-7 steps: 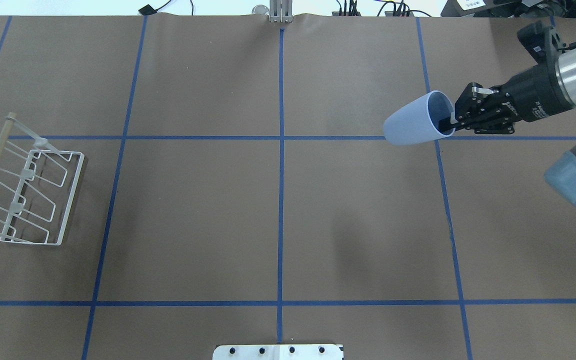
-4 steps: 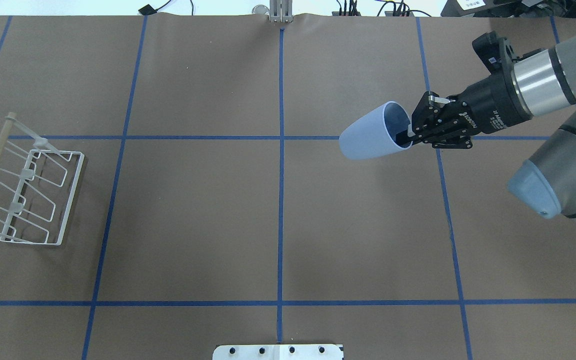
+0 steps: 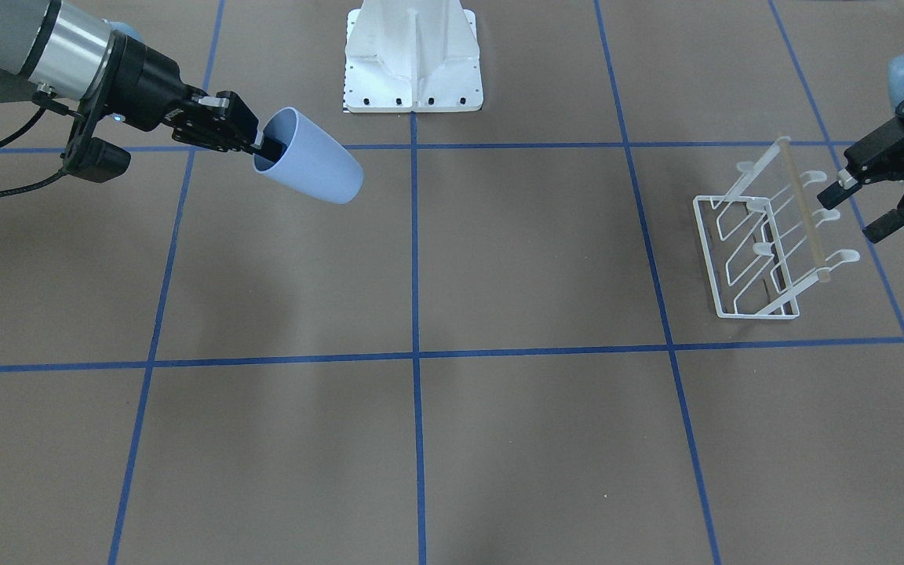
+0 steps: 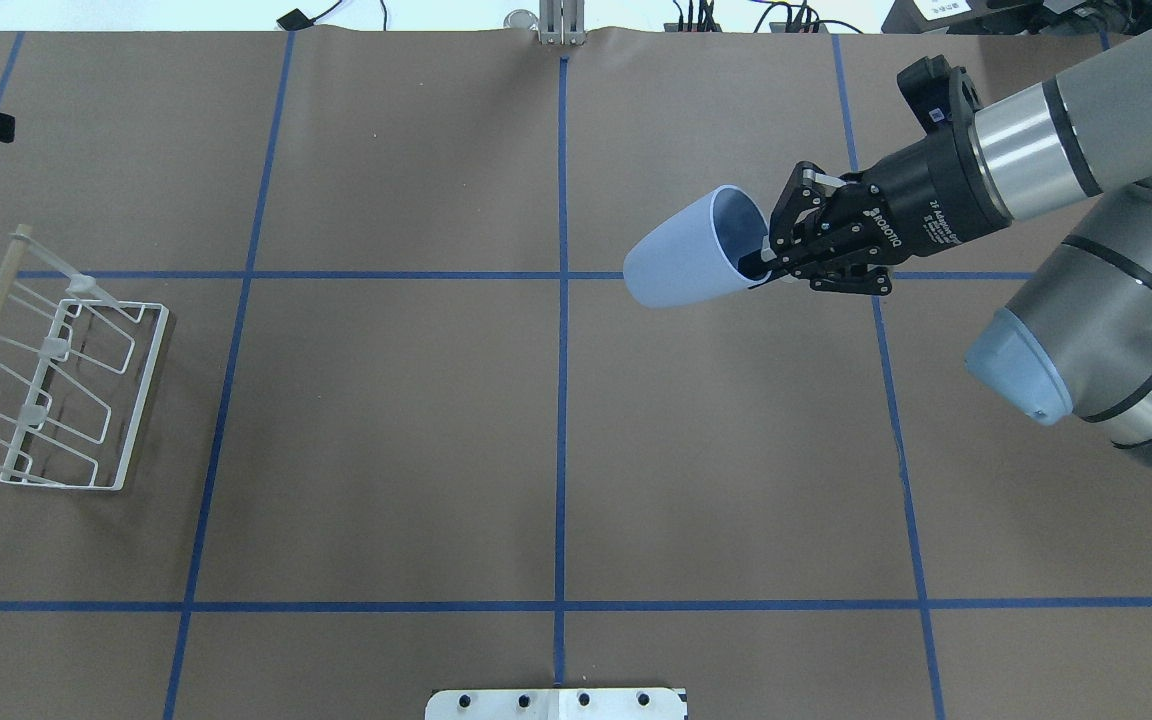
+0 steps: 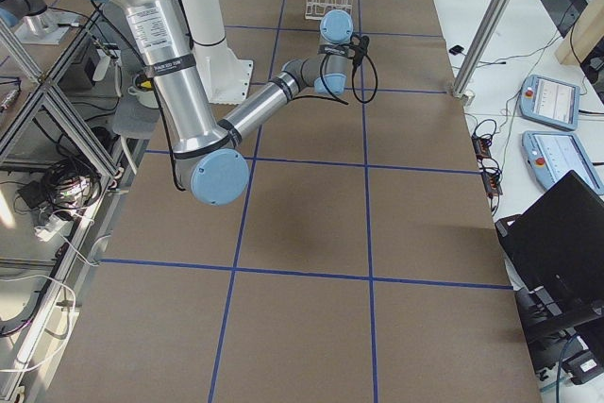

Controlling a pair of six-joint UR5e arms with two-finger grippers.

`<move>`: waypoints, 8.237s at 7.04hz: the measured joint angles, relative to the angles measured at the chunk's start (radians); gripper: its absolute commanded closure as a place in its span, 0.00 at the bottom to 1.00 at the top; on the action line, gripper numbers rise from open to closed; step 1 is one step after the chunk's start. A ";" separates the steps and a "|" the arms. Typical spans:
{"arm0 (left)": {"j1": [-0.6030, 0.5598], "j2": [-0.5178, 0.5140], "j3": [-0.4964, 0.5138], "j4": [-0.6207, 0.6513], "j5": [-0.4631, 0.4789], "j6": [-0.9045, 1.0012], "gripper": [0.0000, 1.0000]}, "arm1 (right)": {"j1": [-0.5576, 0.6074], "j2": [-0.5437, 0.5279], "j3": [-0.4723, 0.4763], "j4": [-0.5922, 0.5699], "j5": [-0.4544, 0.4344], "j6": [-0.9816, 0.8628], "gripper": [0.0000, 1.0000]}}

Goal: Hang cup on cup holder

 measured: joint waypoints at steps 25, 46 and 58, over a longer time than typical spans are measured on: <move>0.493 -0.319 -0.017 -0.812 0.511 -1.854 0.02 | -0.229 0.220 -0.150 0.763 -0.497 0.834 1.00; -0.008 -0.090 -0.106 -0.288 0.008 -0.828 1.00 | 0.159 -0.106 -0.153 0.530 -0.186 -0.064 0.00; 0.089 0.022 -0.361 0.923 0.356 0.348 1.00 | 0.445 -0.289 -0.164 -0.194 -0.118 -1.203 0.00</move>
